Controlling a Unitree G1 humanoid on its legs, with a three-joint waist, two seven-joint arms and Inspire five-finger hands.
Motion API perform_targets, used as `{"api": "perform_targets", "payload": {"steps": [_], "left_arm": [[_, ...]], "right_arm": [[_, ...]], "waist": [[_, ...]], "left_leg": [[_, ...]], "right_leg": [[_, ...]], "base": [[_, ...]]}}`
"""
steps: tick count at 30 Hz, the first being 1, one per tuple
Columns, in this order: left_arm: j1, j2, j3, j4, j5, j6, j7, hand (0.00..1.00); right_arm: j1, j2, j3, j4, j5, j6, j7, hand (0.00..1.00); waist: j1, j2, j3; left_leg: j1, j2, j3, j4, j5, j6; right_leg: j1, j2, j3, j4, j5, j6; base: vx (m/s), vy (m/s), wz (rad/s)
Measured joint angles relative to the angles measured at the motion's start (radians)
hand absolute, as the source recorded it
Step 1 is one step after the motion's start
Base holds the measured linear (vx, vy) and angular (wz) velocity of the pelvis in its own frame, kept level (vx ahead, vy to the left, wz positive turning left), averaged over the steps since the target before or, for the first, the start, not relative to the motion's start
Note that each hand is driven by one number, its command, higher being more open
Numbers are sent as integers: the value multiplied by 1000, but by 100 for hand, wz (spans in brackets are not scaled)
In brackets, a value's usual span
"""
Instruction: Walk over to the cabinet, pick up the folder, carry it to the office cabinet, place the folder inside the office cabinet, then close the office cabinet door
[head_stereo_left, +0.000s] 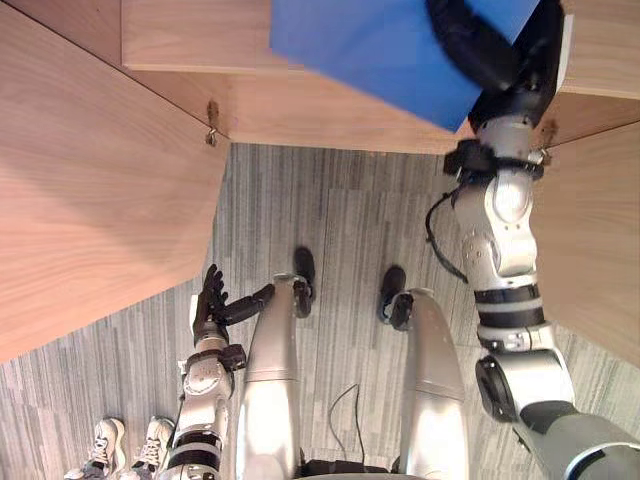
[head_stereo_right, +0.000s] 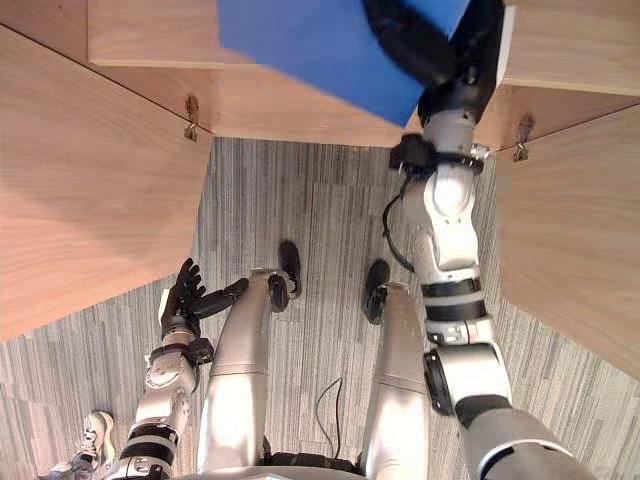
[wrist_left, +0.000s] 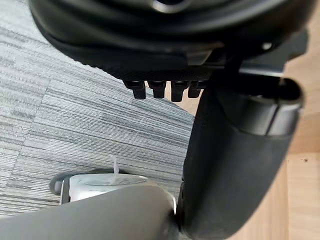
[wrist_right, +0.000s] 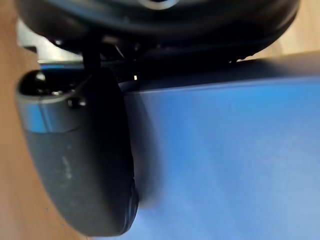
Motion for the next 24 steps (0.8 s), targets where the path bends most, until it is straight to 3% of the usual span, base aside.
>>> {"api": "perform_targets", "payload": {"steps": [6,7,15,24], "left_arm": [[-8,-15,-29,-25,-45,-10,49,100],[-8,-18,-30,-26,-46,-13,55,100],[-31,-40,-56,-24,-67,-20,87,100],[-51,-51,-101,-27,-66,-21,99,100]], "right_arm": [[-149,3,-120,186,178,-8,-115,0],[-173,4,-139,197,218,-13,-121,100],[-306,15,-240,253,451,-127,-194,100],[-325,91,-131,249,446,-135,-215,100]], "waist": [[19,0,0],[20,0,0],[33,1,-1],[32,1,-5]], "left_leg": [[-29,-17,-14,-9,9,-2],[-29,-21,-15,-14,11,-2],[-43,-52,-48,-60,47,-16],[-35,-48,-48,-74,58,-23]], "right_leg": [[-20,-20,-22,1,-4,-2],[-20,-26,-28,0,-5,-3],[-19,-52,-68,-14,-10,-12],[-17,-48,-71,-15,-12,-16]], "base": [[10,-31,11],[1,-33,11],[-20,-42,18],[-13,-25,2]]}}
